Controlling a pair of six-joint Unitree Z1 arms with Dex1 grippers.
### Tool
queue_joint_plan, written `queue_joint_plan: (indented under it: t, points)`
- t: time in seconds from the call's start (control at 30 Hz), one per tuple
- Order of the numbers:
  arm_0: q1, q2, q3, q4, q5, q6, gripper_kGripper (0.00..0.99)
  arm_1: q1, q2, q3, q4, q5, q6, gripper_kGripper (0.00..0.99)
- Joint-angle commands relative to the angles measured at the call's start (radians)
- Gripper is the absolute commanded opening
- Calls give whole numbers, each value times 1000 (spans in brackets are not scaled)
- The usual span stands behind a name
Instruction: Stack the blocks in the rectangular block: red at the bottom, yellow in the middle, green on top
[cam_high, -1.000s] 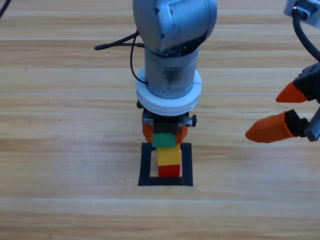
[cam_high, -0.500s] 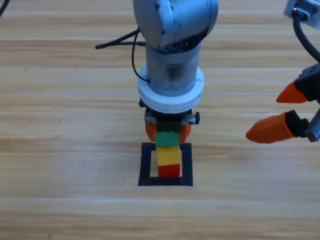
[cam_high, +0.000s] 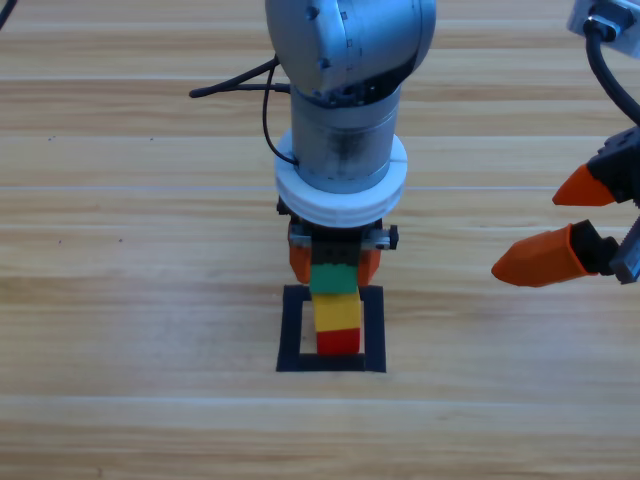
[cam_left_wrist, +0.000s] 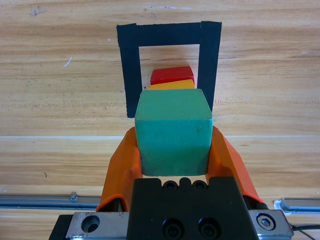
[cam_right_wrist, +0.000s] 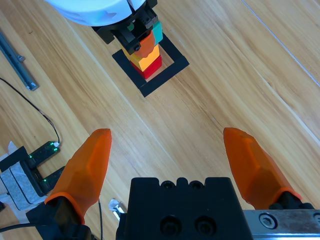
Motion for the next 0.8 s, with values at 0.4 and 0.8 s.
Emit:
queue_joint_plan:
  t: [0.4, 0.8]
  points:
    - [-23, 29, 20, 6, -21, -6, 78, -32, -9, 0, 22, 20, -15, 989]
    - [-23, 41, 20, 6, -22, -8, 80, -30, -8, 0, 22, 23, -17, 989]
